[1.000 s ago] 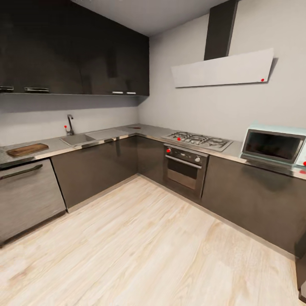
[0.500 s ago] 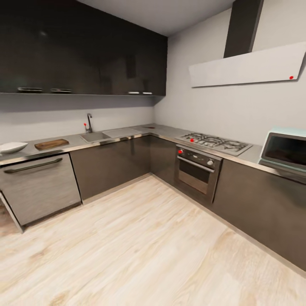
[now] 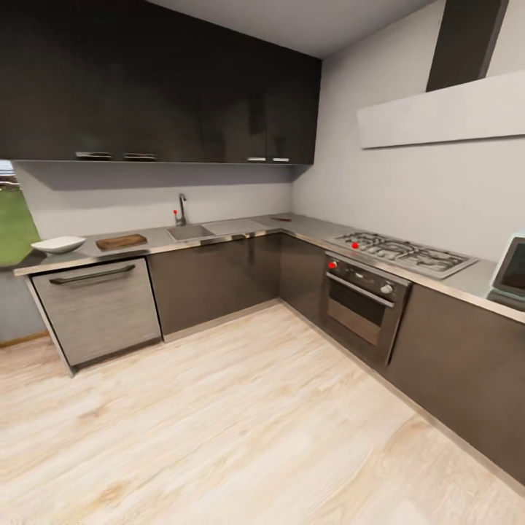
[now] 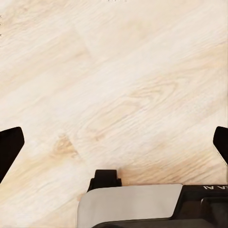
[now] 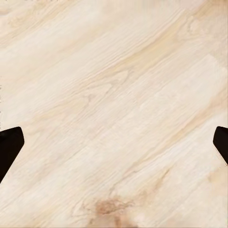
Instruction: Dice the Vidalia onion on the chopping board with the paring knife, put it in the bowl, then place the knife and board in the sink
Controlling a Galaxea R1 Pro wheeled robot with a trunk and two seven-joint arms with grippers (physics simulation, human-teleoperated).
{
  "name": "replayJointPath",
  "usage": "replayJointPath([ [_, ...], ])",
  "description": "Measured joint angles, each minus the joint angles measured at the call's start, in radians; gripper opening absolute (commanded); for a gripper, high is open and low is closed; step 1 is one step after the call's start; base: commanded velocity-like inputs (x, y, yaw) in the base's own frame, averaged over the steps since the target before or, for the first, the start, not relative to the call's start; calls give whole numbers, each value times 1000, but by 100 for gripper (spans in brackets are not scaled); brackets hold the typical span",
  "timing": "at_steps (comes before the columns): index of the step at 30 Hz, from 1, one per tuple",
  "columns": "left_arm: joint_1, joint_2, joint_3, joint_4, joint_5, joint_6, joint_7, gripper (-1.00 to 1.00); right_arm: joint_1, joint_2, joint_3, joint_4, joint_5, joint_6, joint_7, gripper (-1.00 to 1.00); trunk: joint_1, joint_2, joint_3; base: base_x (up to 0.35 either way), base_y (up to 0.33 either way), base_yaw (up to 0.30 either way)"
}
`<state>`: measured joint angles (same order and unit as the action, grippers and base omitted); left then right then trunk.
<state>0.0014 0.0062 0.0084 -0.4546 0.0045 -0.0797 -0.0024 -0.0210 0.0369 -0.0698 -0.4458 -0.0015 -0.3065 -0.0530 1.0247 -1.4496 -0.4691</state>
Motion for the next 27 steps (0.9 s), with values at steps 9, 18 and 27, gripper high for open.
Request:
replayJointPath([
  [9,0,0,0,0,0,0,0,100,0,0,1,0,0,0,0,100,0,0,0,240,-38,285],
  [18,0,0,0,0,0,0,0,100,0,1,1,1,0,0,0,100,0,0,0,267,-1,286],
  [27,0,0,0,0,0,0,0,100,0,1,2,1,0,0,0,100,0,0,0,269,0,285],
])
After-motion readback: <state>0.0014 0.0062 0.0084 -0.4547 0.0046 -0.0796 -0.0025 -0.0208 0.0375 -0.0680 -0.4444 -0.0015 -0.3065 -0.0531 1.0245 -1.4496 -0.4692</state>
